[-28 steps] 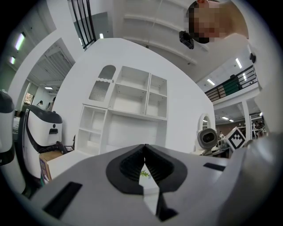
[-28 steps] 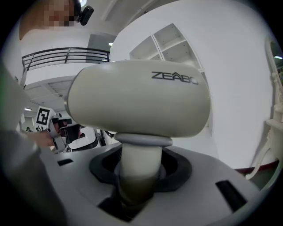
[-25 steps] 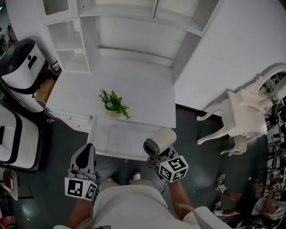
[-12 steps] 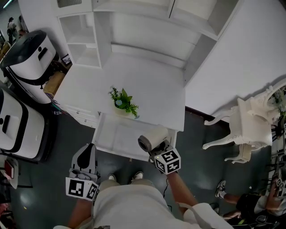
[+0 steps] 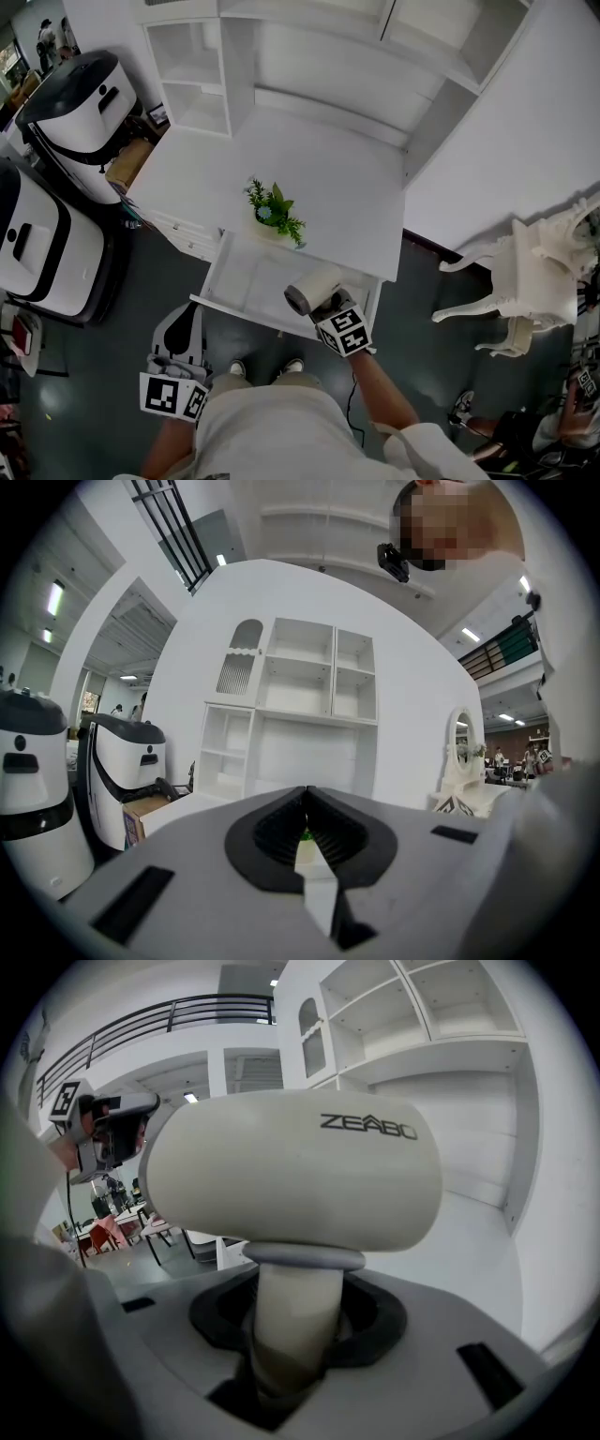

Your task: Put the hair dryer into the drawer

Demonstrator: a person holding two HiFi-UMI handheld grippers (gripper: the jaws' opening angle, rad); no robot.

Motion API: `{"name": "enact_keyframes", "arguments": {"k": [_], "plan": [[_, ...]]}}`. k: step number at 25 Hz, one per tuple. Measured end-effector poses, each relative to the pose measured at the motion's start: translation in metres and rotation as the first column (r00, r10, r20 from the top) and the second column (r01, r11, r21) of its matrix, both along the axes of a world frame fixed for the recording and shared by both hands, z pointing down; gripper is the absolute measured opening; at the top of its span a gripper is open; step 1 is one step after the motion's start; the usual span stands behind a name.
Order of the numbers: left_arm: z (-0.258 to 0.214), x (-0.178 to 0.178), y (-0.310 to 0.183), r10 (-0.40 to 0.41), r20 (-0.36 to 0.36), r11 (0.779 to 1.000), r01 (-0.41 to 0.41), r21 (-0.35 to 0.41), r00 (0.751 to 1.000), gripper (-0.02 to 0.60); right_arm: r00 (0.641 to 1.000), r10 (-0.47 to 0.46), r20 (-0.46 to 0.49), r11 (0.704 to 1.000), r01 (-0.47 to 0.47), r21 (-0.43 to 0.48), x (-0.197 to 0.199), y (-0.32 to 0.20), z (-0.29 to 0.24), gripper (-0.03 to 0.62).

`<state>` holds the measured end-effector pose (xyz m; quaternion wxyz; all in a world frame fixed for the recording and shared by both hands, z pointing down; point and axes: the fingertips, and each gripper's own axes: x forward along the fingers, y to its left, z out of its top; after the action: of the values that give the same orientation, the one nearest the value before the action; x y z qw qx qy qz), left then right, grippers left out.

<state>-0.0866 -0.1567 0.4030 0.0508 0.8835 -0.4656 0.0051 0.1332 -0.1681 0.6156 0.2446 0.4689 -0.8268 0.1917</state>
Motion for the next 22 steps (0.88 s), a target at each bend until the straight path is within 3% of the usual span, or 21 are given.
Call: {"name": "enact_keyframes", "arguments": {"k": [13, 22], "plan": [[0.009, -0.012, 0.013, -0.064, 0.025, 0.998, 0.065, -0.025, 0.998, 0.017, 0.989, -0.122, -0.087, 0.992, 0.118, -0.053, -0.015, -0.015, 0.039, 0.175], [0.019, -0.014, 0.019, -0.095, 0.040, 0.994, 0.096, -0.045, 0.995, 0.017, 0.961, -0.217, -0.172, 0.971, 0.194, -0.139, -0.018, -0.020, 0.089, 0.175]]}}
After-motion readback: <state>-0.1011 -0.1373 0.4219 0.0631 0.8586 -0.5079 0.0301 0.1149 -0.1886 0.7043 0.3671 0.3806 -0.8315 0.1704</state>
